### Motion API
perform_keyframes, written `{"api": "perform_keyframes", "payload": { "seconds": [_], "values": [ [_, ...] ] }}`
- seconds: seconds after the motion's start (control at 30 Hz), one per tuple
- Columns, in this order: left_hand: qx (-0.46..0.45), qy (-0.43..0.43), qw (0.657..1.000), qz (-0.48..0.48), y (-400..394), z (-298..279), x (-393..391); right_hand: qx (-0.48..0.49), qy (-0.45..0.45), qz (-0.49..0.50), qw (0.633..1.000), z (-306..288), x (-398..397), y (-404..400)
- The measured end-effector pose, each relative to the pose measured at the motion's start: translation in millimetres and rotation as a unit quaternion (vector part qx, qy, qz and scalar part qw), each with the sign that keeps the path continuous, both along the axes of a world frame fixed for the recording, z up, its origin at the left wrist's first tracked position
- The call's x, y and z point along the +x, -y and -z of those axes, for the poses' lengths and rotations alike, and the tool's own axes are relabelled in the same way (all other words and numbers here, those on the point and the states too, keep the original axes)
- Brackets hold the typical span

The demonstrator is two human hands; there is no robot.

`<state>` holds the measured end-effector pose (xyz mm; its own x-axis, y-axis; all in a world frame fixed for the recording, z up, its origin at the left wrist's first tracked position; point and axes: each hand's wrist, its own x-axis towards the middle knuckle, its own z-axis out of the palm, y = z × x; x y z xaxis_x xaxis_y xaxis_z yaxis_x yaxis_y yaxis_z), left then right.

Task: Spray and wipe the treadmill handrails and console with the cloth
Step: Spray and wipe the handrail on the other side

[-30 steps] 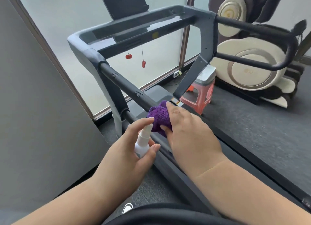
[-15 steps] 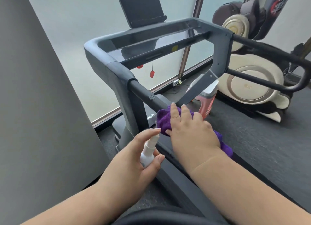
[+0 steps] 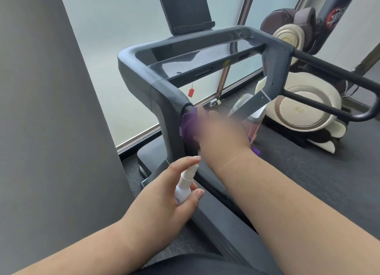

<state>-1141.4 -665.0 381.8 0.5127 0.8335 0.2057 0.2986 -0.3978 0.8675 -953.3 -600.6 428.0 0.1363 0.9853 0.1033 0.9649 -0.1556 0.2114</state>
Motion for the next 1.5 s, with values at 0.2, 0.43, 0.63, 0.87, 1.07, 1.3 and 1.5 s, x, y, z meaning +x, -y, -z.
{"api": "perform_keyframes", "payload": {
  "seconds": [0.2,0.43,0.63,0.87,1.07,1.3,1.5],
  "values": [
    [0.008,0.007,1.0,0.004,-11.0,5.4,-10.0,0.02,0.068,0.001,0.997,9.9,22.6,51.1],
    [0.002,0.009,1.0,-0.014,-19.4,8.3,-22.5,0.0,0.031,0.042,0.999,1.4,-0.5,-4.9],
    [0.003,0.0,1.0,-0.013,-24.4,0.1,-21.0,0.022,-0.019,0.062,0.998,1.3,-24.2,-57.9],
    [0.003,0.015,1.0,-0.015,-29.6,-1.9,-22.5,0.038,0.008,0.015,0.999,2.7,-3.0,-14.5],
    [0.011,0.004,1.0,-0.014,-38.6,-3.2,-22.2,0.033,0.03,0.041,0.998,3.1,-7.7,-16.4],
    [0.024,-0.002,0.999,-0.031,-45.0,-11.0,-21.2,0.017,-0.09,0.08,0.993,-4.1,-18.3,-71.0],
    [0.02,0.005,1.0,-0.022,-41.5,-10.9,-21.6,-0.012,-0.114,0.085,0.99,-9.7,4.1,-41.0]
  ]
}}
